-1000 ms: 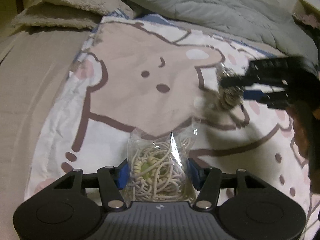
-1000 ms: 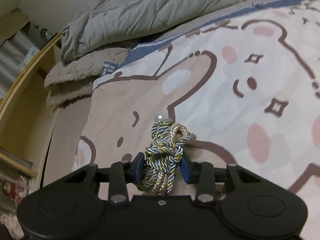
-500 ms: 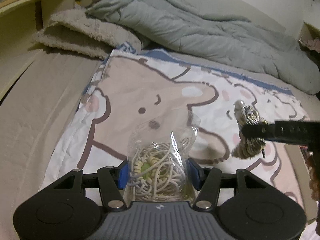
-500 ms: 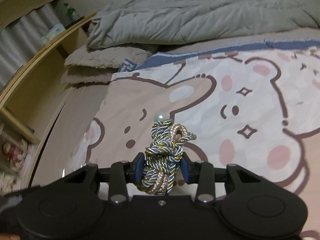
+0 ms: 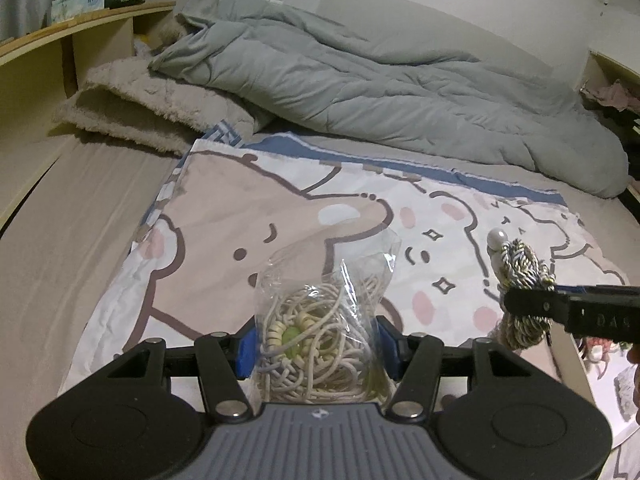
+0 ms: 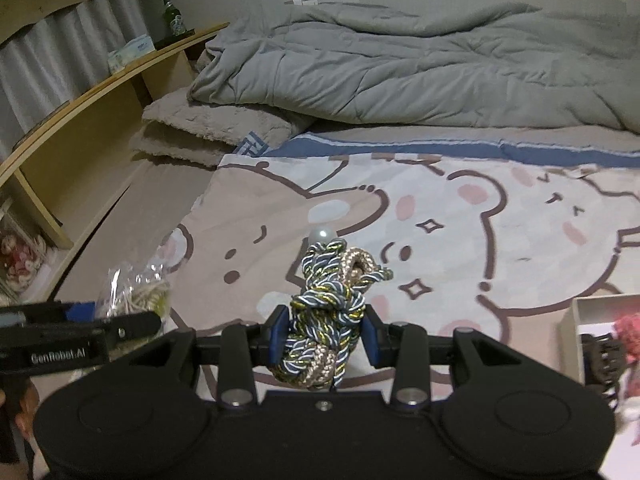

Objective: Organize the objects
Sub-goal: 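Carry the rubber-band bag and rope bracelet in both grippers to the white box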

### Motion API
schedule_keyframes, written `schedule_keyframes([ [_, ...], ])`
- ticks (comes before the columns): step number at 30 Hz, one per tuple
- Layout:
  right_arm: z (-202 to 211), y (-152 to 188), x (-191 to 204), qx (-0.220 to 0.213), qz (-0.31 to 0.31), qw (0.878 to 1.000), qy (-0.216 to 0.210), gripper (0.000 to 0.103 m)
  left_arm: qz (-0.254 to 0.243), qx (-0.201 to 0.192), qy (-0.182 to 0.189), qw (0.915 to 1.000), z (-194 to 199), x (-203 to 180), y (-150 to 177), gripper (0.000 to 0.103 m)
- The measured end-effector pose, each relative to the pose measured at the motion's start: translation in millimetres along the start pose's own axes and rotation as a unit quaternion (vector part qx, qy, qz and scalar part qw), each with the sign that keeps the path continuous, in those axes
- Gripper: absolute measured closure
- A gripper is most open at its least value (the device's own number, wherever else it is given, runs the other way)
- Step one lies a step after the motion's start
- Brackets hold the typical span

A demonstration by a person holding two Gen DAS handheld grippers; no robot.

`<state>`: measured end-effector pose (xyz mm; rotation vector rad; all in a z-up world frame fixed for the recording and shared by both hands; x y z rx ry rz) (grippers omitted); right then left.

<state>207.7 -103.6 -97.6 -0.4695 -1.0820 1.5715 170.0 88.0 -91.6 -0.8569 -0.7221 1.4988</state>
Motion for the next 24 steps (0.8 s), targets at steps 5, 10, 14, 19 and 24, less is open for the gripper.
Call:
schedule_keyframes([
  [5, 18, -1, -8, -0.004, 0.02, 1.0, -0.001, 0.064, -0.004, -0.004, 0.004, 1.0, 2, -20, -4, 0.044],
  [10, 34, -3, -20, -0.009, 0.028, 1.0, -0.008, 0.064, -0.008, -0.008, 0.012, 0.9999, 3, -43, -5, 0.044],
  [14, 49, -5, -31, -0.014, 0.032, 0.999, -0.014, 0.064, -0.009, -0.006, 0.023, 0.9997, 2, -64, -3, 0.044],
  [19, 70, -5, -53, -0.017, 0.035, 0.999, -0.013, 0.064, -0.008, 0.001, 0.037, 0.9993, 0, -93, 3, 0.044],
  [24, 89, 0, -75, -0.013, 0.039, 0.999, -0.018, 0.064, -0.011, 0.01, 0.058, 0.9982, 0, -124, 12, 0.044],
])
Point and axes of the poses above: each gripper's, at about its wrist camera, not at the fingertips, and z roughly against the way its jaws point, x to its left, y to its underside, the point moved 9 cm from there along -z, roughly the way its jaws point, and after that the axes turned 14 degrees about -x, right-handed, at the moved point
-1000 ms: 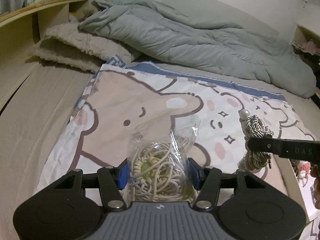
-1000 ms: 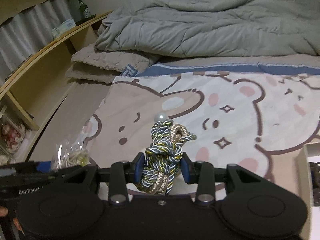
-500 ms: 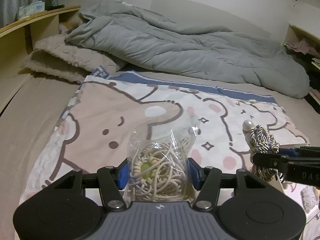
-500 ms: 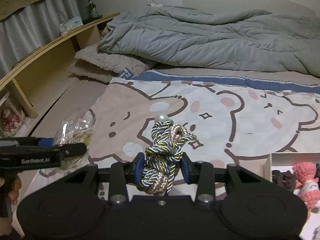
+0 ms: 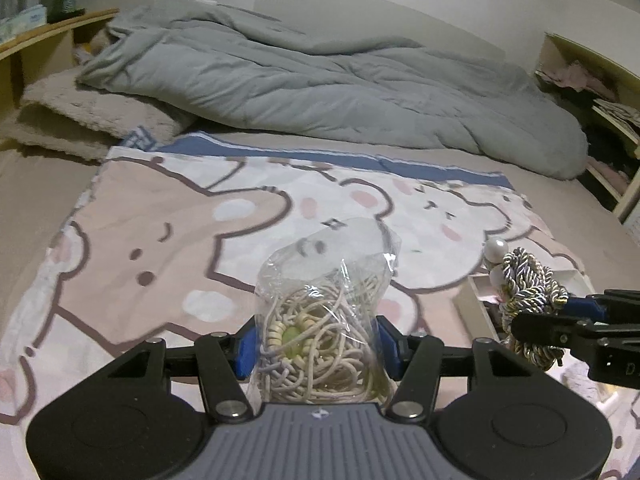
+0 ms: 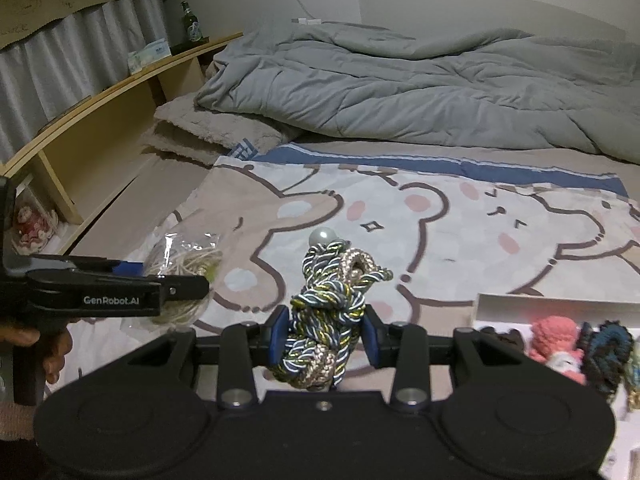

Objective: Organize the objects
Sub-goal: 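Carry the rubber-band bag and rope bracelet in both grippers to the white box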

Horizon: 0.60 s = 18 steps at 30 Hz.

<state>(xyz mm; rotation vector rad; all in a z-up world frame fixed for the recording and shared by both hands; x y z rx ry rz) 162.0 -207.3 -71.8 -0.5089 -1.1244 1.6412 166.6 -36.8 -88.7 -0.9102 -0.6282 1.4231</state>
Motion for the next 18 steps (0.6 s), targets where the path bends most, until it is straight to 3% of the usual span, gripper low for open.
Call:
schedule_keyframes([
  [18, 49, 30, -82, 0.014, -0.02, 0.999, 0.035, 0.064, 0.019, 0.029, 0.067, 0.9971, -15, -101, 30, 0.044],
])
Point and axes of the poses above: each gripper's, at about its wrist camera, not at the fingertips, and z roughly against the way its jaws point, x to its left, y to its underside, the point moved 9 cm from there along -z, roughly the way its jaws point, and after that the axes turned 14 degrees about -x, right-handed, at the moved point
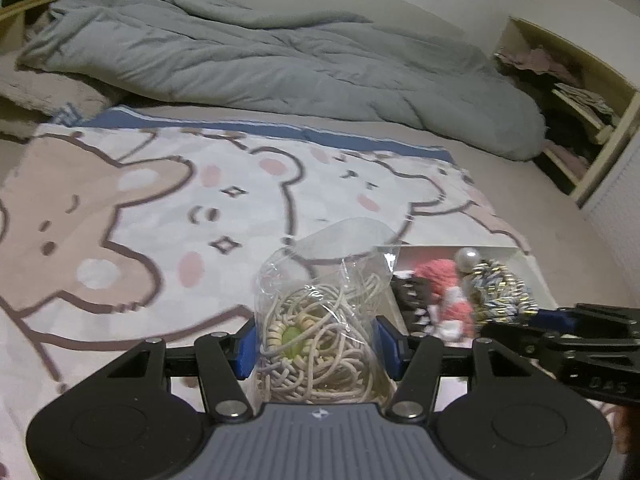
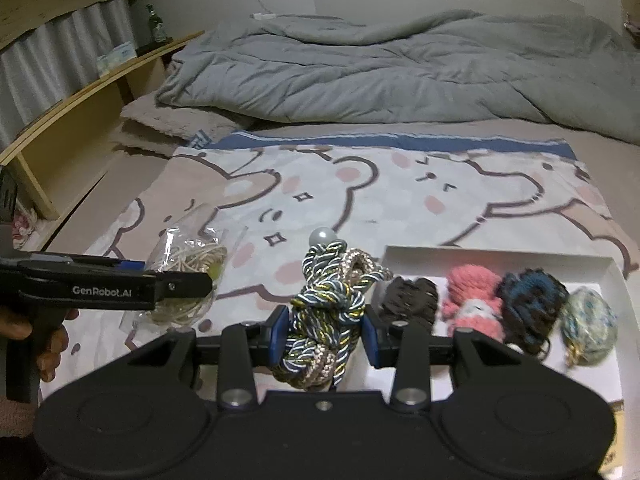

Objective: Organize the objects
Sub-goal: 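Carry the rubber-band bag and rope bracelet in both grippers to the white box, then lower the bag and bracelet into the box and open both grippers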

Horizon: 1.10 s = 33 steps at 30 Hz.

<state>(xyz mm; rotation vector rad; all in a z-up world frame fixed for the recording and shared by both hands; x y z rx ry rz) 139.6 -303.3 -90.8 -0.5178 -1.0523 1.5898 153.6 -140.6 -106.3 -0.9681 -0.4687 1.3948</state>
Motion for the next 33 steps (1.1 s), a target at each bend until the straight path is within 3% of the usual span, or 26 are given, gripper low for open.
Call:
schedule_keyframes([
  [10, 7, 27, -39, 0.026, -0.012, 0.999, 0.014, 0.064, 0.036, 0.009, 0.049, 0.9981, -8, -57, 14, 0.044],
  [19, 5, 63, -65, 0.074, -0.009, 0.997, 0.02, 0.064, 0.062, 0.044, 0.086, 0.9934, -24, -99, 39, 0.044],
  [26, 1, 90, -88, 0.111, -0.012, 0.993, 0.026, 0.064, 0.08, 0.068, 0.091, 0.9903, -40, -119, 60, 0.044],
  [33, 5, 108, -112, 0.13, -0.011, 0.99, 0.046, 0.064, 0.066, 0.079, 0.1, 0.9897, -52, -142, 75, 0.044],
])
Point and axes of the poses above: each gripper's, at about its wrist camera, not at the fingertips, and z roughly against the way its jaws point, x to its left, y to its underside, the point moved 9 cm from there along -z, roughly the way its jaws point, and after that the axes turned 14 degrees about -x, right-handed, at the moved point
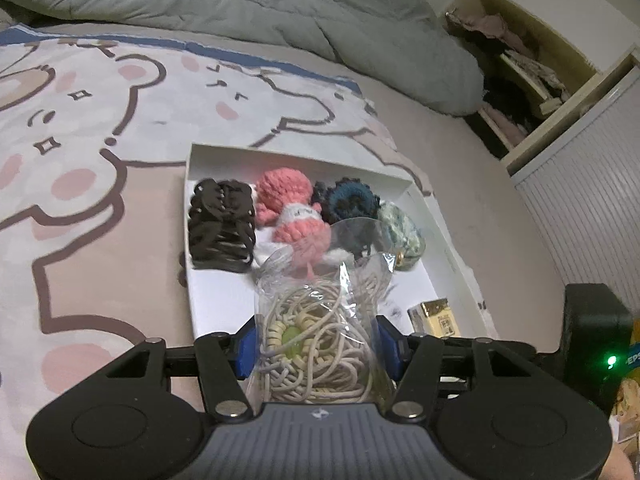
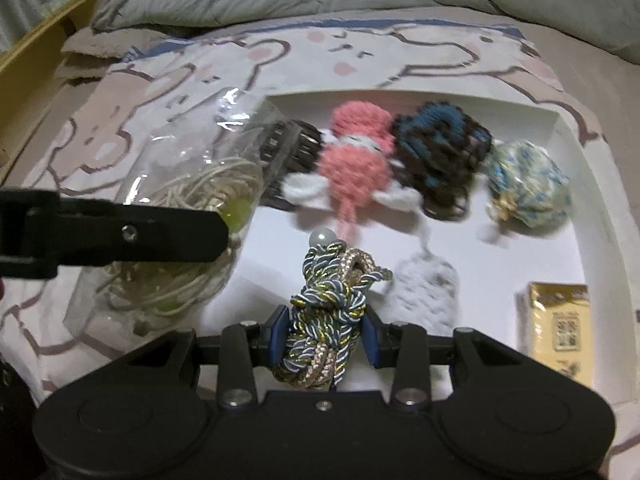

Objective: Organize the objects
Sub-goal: 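Lower the bag and bracelet into the box and open both grippers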

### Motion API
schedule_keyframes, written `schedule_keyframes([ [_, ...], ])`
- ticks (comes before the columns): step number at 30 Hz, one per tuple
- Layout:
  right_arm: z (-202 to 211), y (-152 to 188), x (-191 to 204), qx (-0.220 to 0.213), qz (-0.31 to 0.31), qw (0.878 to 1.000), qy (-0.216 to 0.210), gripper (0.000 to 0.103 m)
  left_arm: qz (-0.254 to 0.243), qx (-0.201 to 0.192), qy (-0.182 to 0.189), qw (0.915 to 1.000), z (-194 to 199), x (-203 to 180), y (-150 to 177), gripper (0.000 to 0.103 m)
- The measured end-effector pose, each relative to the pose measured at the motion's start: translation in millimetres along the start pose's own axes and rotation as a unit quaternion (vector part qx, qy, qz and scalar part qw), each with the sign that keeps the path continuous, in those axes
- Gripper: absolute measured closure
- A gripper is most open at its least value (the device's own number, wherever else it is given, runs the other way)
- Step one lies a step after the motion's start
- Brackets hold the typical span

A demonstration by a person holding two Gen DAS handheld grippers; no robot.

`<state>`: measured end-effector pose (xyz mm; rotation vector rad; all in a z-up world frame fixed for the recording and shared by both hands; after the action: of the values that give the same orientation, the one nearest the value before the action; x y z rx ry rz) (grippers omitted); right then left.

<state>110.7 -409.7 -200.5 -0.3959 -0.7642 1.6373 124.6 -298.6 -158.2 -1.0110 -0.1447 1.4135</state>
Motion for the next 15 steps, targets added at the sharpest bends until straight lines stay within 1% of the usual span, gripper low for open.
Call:
schedule_keyframes([
  [5, 5, 5, -22, 0.003, -0.014, 1.0, 0.019, 0.064, -0.004, 0.009, -0.023, 0.9997, -13, 2, 13, 0.044],
  [9, 12, 1, -32, -0.009, -0.028, 0.999, 0.018, 0.064, 0.001, 0.015, -0.044, 0.9989, -22, 9, 19, 0.044],
  [11, 14, -1, -34, -0.015, -0.033, 0.999, 0.013, 0.064, 0.007, 0.025, -0.052, 0.9983, -26, 14, 23, 0.043],
  [13, 16, -4, -33, -0.022, -0.037, 0.999, 0.005, 0.064, 0.014, 0.041, -0.052, 0.9977, -29, 16, 27, 0.036],
  [14, 17, -5, -32, -0.025, -0.04, 0.999, 0.0, 0.064, 0.018, 0.045, -0.05, 0.9976, -29, 17, 28, 0.026],
  [15, 18, -6, -31, -0.027, -0.044, 0.999, -0.005, 0.063, 0.019, 0.044, -0.046, 0.9978, -28, 17, 27, 0.019],
])
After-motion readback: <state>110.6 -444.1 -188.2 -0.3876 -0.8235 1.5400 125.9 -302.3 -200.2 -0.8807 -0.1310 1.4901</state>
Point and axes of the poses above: each gripper's, at about its wrist camera, not at the fingertips, and z roughly against the way its jaws point, x to its left, y to its underside, the point moved 9 cm from there along -z, roughly the way its jaws point, and after that the axes turned 14 degrees about -x, right-handed, at the moved point
